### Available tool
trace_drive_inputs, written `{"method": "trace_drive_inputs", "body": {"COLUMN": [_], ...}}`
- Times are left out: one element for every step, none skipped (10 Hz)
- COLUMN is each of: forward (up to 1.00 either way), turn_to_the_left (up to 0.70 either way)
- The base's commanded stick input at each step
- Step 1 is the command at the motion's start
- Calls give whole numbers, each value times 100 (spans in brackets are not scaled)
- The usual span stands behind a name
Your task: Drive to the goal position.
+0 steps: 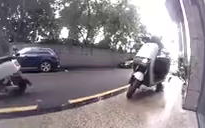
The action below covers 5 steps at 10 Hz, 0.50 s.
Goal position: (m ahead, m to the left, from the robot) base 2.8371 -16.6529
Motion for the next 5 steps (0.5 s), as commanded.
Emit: {"method": "trace_drive_inputs", "body": {"forward": [0, 0, 0, 0, 0], "turn_to_the_left": [45, 45, 15, 1, 0]}}
